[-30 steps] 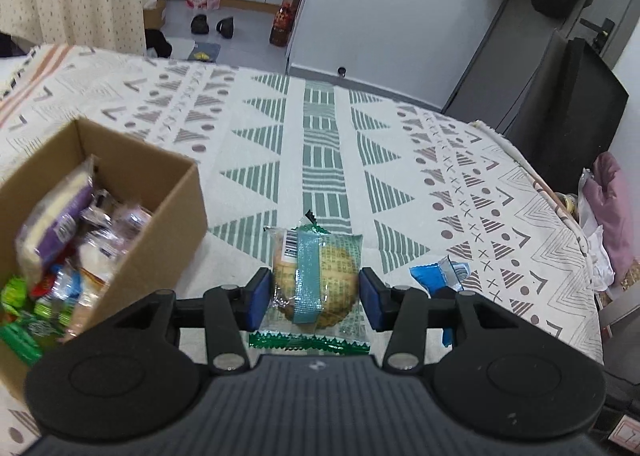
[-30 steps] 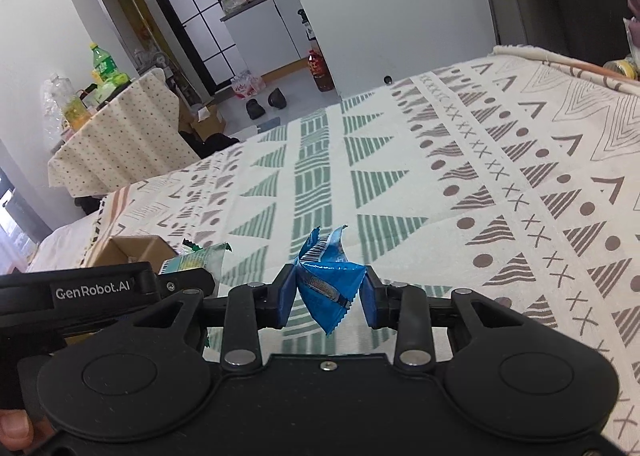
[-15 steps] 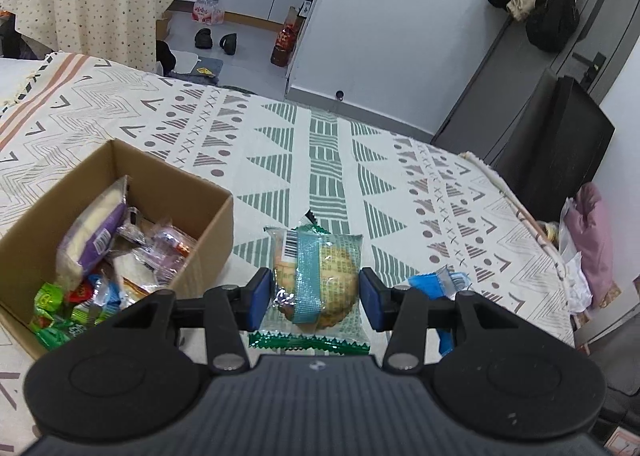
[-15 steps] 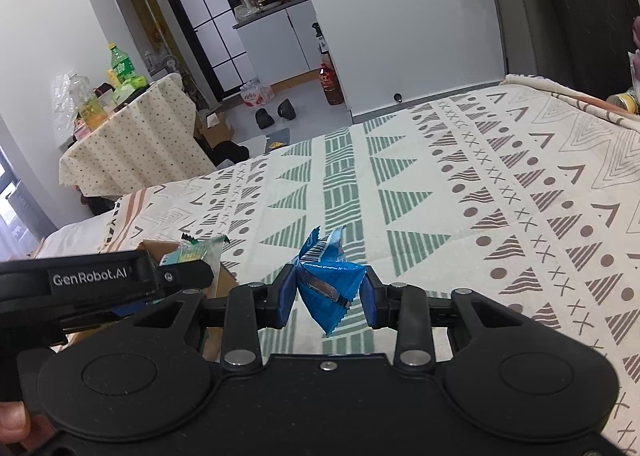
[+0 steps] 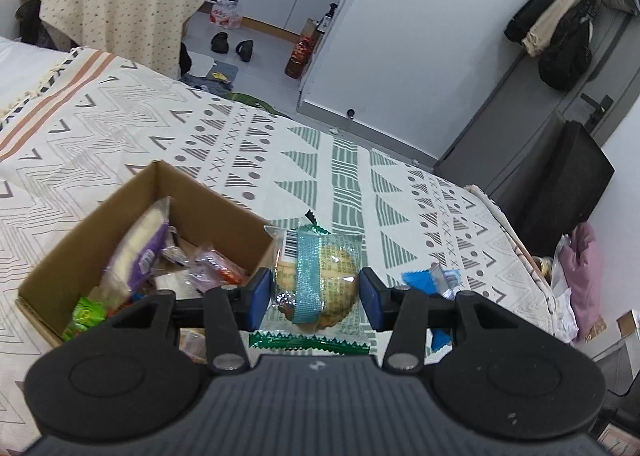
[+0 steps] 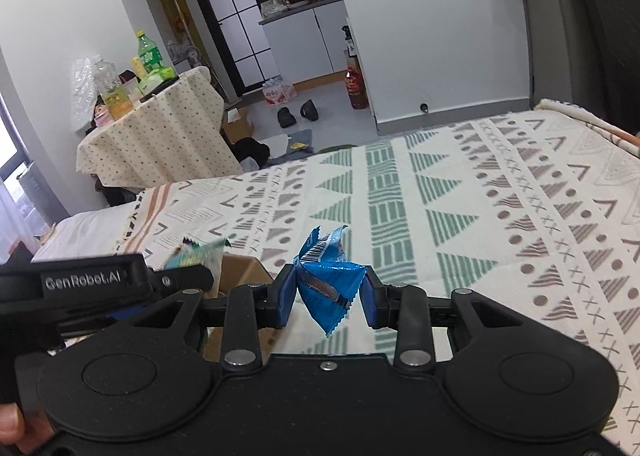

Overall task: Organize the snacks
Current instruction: 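Carry the biscuit packet and blue candy over the box and open both tools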

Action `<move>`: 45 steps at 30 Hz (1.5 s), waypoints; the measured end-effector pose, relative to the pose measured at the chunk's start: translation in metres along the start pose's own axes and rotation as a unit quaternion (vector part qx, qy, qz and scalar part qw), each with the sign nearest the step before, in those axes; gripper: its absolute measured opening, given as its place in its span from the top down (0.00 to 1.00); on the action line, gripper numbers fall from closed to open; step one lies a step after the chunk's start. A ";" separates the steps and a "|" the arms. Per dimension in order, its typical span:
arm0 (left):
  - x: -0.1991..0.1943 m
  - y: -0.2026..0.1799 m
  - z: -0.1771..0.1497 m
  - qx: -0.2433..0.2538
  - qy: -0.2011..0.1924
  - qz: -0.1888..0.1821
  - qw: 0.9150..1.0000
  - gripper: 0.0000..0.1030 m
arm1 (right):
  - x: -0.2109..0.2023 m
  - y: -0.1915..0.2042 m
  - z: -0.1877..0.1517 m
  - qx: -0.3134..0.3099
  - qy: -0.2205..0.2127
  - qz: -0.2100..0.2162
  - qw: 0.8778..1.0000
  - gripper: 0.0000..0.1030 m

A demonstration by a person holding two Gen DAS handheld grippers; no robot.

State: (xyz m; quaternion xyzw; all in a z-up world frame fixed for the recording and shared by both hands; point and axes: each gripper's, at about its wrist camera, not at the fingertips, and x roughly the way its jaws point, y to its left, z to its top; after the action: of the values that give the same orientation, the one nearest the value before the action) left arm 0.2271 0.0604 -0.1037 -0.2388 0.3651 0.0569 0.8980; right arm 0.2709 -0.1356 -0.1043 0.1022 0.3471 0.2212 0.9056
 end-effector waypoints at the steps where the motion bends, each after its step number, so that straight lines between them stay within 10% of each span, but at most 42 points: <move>1: -0.001 0.004 0.001 -0.006 0.001 -0.001 1.000 0.55 | 0.001 0.003 0.001 -0.001 -0.001 0.002 1.000 0.67; 25: -0.012 0.084 0.021 -0.105 0.004 0.011 0.994 0.55 | 0.039 0.077 0.000 -0.026 0.016 0.034 0.999 0.67; 40: -0.013 0.114 0.028 -0.161 -0.003 0.064 0.985 0.33 | 0.063 0.096 0.010 -0.017 0.036 0.081 0.996 0.63; 45: -0.009 0.115 0.027 -0.158 0.001 0.080 0.984 0.25 | 0.064 0.083 0.004 0.000 0.046 0.075 0.996 0.47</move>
State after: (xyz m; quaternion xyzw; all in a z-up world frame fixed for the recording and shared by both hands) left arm 0.2060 0.1745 -0.1252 -0.3480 0.3706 0.1850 0.8410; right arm 0.2888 -0.0326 -0.1103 0.1177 0.3800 0.2929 0.8695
